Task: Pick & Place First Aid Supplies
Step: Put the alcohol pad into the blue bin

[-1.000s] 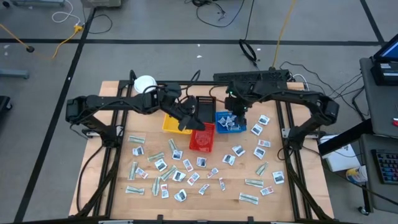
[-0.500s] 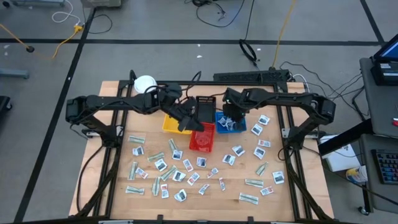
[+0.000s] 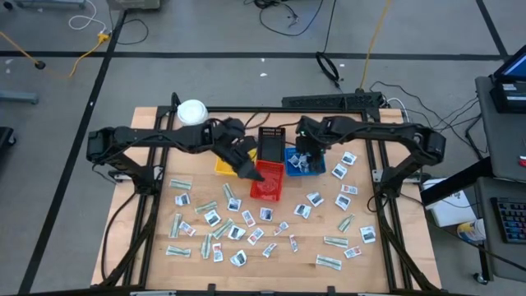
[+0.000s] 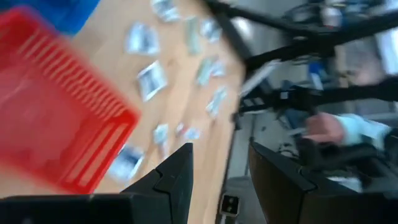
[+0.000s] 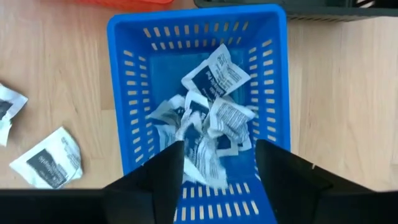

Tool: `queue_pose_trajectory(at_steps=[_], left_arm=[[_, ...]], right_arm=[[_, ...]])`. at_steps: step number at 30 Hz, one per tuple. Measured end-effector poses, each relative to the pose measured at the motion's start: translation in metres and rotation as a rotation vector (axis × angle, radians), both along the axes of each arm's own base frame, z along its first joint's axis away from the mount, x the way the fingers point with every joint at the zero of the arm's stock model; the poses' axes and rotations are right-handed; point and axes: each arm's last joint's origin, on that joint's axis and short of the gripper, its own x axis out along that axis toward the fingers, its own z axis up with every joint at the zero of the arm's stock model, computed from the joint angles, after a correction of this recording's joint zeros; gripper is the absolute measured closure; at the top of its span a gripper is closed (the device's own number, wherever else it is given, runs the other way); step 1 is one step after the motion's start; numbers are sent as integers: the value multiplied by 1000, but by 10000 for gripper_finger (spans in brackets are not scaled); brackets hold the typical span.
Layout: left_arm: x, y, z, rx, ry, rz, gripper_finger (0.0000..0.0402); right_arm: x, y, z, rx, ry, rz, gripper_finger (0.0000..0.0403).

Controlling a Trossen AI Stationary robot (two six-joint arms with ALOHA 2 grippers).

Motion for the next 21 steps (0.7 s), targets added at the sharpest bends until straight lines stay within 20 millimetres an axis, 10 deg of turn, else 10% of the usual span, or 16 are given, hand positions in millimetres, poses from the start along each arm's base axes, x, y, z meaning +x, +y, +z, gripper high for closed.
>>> queue_pose_trajectory(at_steps=[21], left_arm=[[-33, -49, -36, 91, 681, 452, 243]], right_arm=[[-4, 2, 13, -43, -57, 60, 208]])
